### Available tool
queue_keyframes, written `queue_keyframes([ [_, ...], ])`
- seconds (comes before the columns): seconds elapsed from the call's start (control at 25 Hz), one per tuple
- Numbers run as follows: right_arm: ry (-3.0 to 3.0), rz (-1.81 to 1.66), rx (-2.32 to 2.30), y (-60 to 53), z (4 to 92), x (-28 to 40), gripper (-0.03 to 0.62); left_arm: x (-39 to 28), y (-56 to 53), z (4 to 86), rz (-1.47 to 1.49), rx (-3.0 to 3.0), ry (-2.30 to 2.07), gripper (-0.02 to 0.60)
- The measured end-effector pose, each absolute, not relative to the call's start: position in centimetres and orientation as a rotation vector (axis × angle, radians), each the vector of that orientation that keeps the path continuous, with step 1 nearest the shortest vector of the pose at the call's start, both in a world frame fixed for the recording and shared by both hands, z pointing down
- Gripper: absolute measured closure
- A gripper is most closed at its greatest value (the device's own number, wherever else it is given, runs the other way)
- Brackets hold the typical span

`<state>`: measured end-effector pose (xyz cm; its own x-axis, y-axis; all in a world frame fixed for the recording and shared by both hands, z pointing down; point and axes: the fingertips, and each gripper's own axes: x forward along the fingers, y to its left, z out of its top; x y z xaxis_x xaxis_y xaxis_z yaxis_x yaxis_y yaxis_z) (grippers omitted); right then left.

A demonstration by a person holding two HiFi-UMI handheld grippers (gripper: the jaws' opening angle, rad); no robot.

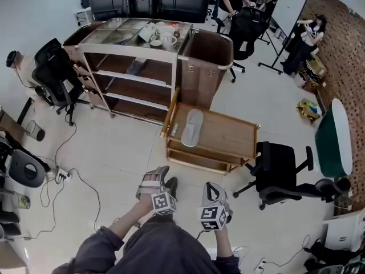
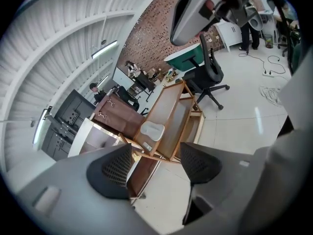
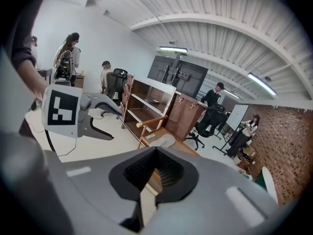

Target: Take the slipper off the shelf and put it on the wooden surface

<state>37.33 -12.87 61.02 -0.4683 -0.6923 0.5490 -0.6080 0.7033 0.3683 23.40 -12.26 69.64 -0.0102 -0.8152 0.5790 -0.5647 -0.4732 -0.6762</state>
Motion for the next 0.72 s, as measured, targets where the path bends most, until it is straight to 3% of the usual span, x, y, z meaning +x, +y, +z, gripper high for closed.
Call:
queue_keyframes([
  [0.4, -2.242, -0.196, 0.940, -4.0, 59.8, 35.7, 0.592, 23.8, -2.3, 63.2, -1.262, -2.001, 1.586, 0.290],
  [0.56, -2.246, -0.230, 0.931, -2.1, 59.2, 33.9, 0.592, 22.9, -0.4, 61.3, -1.161, -2.002, 1.617, 0.354],
  [0.72, -2.235, -0.245, 0.935, -0.3, 59.0, 32.6, 0.592, 22.2, 1.6, 59.0, -1.055, -2.022, 1.630, 0.489],
])
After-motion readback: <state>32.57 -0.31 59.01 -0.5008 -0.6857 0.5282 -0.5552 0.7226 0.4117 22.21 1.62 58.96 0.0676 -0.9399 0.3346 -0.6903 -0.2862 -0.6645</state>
